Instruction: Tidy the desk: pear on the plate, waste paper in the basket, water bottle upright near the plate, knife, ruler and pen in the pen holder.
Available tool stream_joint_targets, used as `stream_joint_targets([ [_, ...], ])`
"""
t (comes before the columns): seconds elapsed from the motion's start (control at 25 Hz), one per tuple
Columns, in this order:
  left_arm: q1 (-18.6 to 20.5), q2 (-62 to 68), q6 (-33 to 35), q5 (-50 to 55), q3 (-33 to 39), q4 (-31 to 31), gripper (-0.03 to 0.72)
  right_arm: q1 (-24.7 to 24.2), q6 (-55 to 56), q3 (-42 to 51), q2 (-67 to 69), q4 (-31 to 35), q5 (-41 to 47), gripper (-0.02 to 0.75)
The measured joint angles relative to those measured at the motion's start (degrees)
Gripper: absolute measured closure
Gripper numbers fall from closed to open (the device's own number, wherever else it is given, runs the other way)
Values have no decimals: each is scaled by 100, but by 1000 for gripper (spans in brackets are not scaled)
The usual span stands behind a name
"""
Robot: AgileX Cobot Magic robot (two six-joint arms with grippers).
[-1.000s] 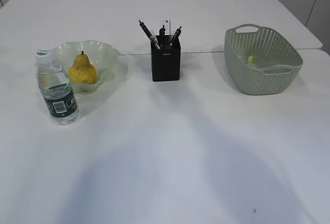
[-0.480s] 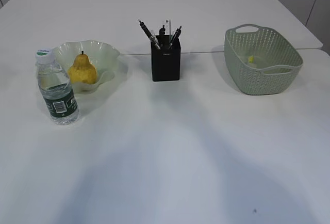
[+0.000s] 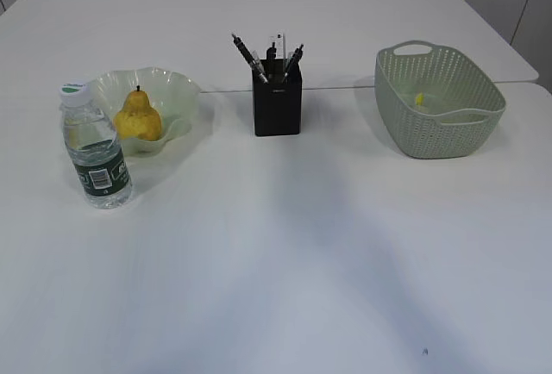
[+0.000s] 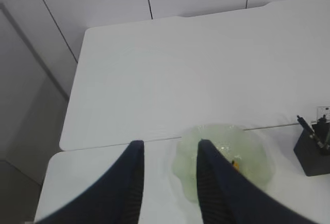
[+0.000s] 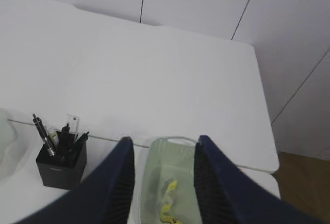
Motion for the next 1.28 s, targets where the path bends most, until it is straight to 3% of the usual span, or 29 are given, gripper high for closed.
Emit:
stream_joint_targets([
  [0.24, 0, -755, -4, 851, 0, 159, 447, 0, -33, 18, -950, -234, 147, 417],
  [0.48, 0, -1776, -13, 1022, -10, 153, 446, 0, -44, 606, -1896, -712, 147, 417],
  [0.92, 0, -3021, -13, 1079, -57, 141, 442, 0, -12, 1465, -3029, -544, 841, 417],
  [1.04, 0, -3162, 44, 1100, -57, 141, 373, 0, -12, 1469, -3251, -535, 1017, 409],
  [1.2, 0, -3303, 112, 1100, -57, 18, 195, 0, -12, 1469, -3602, -564, 1055, 325],
  [1.28, 0, -3414, 128, 1100, -57, -133, 161, 0, -12, 1469, -3769, -708, 1110, 293],
])
